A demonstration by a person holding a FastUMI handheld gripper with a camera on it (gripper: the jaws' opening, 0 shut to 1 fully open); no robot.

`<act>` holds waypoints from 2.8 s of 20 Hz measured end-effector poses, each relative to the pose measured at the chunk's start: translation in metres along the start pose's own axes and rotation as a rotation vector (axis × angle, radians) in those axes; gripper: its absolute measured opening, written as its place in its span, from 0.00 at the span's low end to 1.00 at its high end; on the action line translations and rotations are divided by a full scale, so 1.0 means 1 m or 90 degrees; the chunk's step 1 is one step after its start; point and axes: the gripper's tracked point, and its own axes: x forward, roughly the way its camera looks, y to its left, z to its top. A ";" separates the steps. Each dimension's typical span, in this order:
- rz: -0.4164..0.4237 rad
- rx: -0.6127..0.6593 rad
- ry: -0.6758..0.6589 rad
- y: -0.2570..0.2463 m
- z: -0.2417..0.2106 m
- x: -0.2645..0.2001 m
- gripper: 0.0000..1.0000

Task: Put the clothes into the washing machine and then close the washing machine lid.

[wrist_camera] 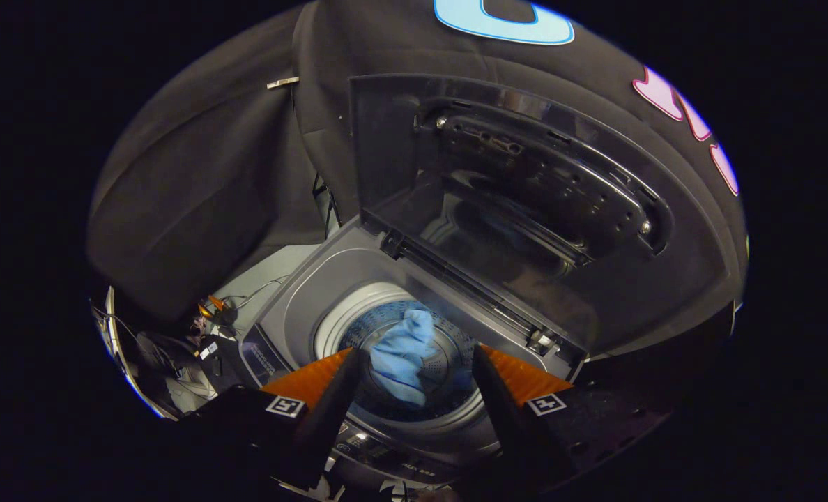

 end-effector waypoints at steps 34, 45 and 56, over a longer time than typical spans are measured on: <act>-0.235 0.262 -0.456 -0.124 0.147 -0.118 0.99; -0.224 0.320 -0.395 -0.118 0.134 -0.113 0.99; -0.216 0.339 -0.330 -0.093 0.104 -0.129 0.99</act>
